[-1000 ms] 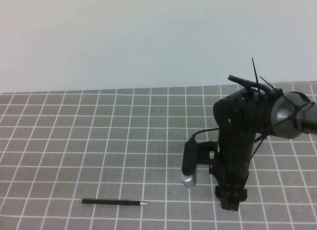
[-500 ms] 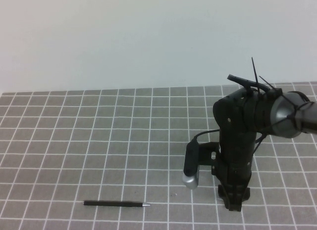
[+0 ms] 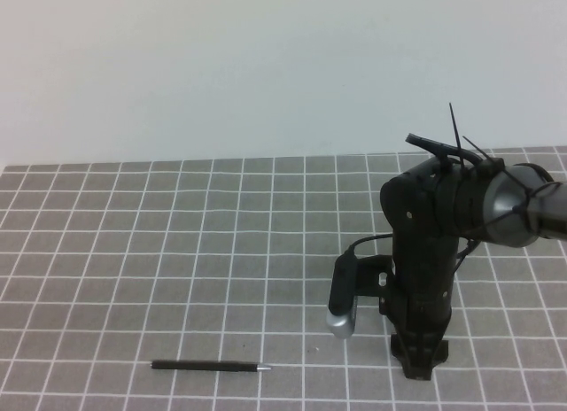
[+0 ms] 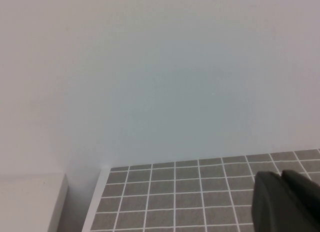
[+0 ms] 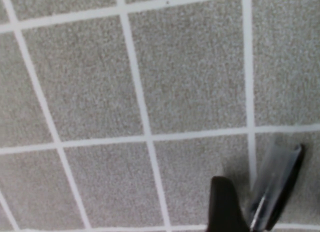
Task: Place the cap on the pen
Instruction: 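Pick up the pen and its cap, cap the pen, and set it down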
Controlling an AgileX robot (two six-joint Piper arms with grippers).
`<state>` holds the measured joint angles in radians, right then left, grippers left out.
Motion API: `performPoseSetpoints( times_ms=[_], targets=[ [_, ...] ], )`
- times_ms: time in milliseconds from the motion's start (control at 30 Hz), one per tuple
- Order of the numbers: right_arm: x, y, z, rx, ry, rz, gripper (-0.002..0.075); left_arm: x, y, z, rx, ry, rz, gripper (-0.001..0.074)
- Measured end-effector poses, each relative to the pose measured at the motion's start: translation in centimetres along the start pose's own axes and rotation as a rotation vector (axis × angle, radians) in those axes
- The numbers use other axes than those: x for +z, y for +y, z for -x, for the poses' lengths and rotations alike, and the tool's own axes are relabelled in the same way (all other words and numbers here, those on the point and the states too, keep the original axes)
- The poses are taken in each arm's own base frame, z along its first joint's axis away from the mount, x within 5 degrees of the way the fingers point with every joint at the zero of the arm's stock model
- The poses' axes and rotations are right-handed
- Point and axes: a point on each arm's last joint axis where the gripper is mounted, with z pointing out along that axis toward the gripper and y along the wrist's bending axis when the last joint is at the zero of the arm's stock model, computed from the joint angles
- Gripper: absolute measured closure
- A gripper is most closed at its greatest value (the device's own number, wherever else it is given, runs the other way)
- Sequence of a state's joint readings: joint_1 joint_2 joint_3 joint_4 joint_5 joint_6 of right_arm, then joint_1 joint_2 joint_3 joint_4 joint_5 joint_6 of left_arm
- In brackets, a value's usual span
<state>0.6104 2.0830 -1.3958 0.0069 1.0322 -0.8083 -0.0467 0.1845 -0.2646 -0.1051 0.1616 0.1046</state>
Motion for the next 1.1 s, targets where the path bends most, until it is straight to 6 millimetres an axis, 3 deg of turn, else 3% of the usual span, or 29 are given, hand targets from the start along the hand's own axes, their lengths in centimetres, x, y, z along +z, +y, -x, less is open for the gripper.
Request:
performPoseSetpoints(
  times_ms=[167,433,800,1100],
  targets=[
    [0.00,0.06,-0.28,0.012,0.031,0.007,0.0280,0.00,0.00,0.00,0.000,0.000,0.000,0.0735],
    [-0.03,-0.12,-0.70,0.017,0.076,-0.014,0.0265,0.00,0.00,0.00,0.000,0.000,0.000,0.0735],
    [0.05,-0.05,-0.42,0.060,0.047,-0.006,0.0387,0.00,0.00,-0.01,0.000,0.002,0.000,0.0735],
    [0.05,0.03,-0.41,0.069,0.047,0.004,0.0401,0.00,0.00,-0.01,0.000,0.002,0.000,0.0735]
  ],
)
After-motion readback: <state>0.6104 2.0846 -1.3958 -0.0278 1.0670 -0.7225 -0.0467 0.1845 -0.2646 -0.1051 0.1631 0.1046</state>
